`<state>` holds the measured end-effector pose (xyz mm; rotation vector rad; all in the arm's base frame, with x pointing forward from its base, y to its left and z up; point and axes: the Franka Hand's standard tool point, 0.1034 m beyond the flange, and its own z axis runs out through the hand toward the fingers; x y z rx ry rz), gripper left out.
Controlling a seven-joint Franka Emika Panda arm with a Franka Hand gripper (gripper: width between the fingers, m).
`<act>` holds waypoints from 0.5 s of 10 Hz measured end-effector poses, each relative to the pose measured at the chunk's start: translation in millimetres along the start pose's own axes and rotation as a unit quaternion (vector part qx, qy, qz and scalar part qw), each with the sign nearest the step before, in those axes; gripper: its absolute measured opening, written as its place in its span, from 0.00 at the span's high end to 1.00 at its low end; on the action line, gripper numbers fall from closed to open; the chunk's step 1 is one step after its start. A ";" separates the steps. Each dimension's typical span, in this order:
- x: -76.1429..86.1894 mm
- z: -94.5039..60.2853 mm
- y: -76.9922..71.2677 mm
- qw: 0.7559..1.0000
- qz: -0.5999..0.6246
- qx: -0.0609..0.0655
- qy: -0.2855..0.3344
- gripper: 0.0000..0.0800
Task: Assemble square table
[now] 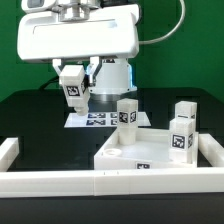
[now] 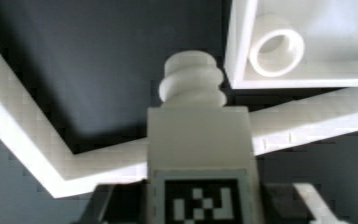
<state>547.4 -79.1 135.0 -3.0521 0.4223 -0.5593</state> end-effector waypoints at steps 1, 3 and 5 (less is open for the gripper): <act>-0.7 0.8 1.7 1.000 -0.002 -0.002 0.002 0.64; -11.3 10.2 0.9 1.000 0.004 -0.014 0.012 0.64; -9.9 20.4 -17.5 1.000 0.003 -0.011 0.013 0.64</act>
Offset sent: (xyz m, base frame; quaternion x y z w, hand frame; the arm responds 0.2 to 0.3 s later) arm 0.0185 0.0291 -0.0112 0.0030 0.0315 0.0280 0.9991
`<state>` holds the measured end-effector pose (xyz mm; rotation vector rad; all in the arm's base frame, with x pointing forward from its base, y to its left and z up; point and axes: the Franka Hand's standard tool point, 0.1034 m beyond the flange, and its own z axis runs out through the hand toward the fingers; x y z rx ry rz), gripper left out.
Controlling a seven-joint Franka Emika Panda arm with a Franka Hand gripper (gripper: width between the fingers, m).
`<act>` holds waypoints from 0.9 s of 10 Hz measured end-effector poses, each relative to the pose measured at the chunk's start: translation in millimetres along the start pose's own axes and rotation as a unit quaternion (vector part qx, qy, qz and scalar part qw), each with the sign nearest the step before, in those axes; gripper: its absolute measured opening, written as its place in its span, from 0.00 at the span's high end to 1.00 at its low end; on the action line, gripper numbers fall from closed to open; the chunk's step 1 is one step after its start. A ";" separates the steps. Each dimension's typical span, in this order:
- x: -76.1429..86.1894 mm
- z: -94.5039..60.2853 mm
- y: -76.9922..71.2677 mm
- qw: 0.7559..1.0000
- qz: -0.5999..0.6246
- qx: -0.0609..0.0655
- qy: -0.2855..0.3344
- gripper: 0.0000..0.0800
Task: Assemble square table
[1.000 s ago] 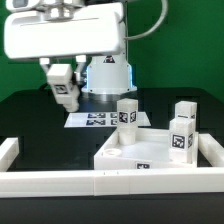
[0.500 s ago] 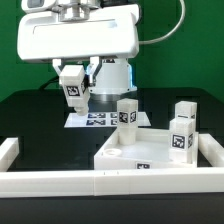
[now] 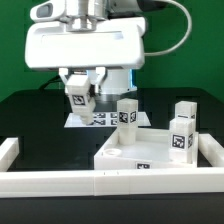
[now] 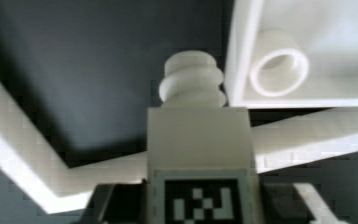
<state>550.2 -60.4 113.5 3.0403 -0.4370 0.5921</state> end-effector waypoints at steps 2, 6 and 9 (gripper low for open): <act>2.0 3.8 -14.6 1.000 0.007 0.002 0.008 0.64; 10.1 3.9 -27.7 0.998 -0.002 -0.008 0.069 0.64; 9.5 4.7 -27.2 0.998 -0.002 -0.009 0.069 0.64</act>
Offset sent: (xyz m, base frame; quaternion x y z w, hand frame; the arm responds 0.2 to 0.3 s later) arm 0.0192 0.0252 0.0007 0.0138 0.2030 0.0281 0.9787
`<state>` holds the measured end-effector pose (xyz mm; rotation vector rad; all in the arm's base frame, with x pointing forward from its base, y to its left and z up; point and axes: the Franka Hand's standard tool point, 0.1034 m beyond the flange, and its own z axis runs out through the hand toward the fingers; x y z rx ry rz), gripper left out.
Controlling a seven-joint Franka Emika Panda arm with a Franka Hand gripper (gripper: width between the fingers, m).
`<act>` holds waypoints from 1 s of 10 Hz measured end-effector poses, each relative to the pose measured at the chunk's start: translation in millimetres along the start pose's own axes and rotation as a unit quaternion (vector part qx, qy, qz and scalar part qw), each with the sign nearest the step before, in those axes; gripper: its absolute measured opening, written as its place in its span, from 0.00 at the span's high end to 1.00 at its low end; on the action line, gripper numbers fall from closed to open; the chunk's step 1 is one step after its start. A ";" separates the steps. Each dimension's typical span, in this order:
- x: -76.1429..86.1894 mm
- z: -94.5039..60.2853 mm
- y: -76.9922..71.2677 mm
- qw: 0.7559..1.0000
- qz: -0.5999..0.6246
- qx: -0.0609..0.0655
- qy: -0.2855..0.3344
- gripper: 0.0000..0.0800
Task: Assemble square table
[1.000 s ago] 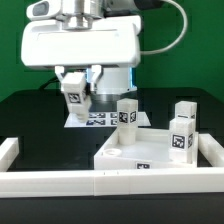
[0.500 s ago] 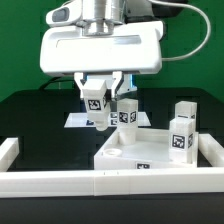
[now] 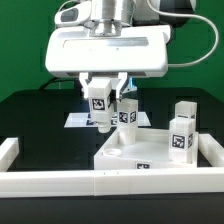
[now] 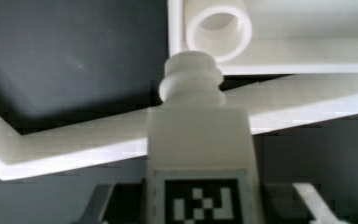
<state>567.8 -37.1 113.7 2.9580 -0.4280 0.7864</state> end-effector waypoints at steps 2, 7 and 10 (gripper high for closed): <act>-3.1 6.0 -6.9 1.000 -0.005 -0.002 0.009 0.64; -1.0 11.1 -12.4 0.999 -0.014 -0.007 0.033 0.64; 0.4 11.8 -13.2 0.999 -0.016 -0.008 0.039 0.64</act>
Offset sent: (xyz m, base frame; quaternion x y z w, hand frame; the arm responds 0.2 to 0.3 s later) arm 0.0122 0.0051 -0.0007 -0.0100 0.0083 -0.0004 0.9999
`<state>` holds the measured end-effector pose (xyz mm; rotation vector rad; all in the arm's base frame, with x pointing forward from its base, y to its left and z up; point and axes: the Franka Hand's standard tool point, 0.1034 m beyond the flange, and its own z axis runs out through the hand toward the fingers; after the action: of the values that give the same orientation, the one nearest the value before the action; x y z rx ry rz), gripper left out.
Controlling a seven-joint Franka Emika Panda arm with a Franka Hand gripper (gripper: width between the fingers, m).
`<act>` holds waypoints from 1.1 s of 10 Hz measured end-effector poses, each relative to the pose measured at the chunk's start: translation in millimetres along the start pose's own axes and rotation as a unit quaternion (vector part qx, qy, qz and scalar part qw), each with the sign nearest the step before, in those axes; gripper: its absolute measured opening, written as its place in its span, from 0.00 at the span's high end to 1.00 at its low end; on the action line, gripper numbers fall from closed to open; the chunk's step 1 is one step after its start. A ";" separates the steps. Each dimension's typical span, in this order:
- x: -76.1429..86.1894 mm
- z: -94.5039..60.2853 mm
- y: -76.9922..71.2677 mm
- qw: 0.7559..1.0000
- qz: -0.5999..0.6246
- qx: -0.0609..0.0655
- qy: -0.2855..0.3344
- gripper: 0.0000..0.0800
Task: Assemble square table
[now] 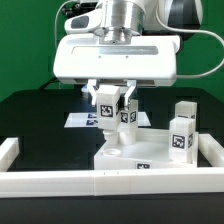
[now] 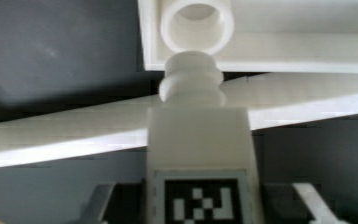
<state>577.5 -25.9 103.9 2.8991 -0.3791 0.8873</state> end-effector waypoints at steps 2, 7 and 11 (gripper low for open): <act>-6.2 5.7 0.0 1.000 -0.002 -0.002 -0.007 0.64; -17.6 10.4 -0.1 1.000 -0.004 -0.004 -0.023 0.64; -18.7 17.6 -2.1 1.000 -0.009 -0.005 -0.021 0.64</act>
Offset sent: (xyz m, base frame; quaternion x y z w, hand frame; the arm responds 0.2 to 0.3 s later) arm -0.0121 -0.0083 0.0102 -0.0410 -0.0183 -0.0070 0.9990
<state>572.5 -22.7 78.8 2.9106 -0.3593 0.8218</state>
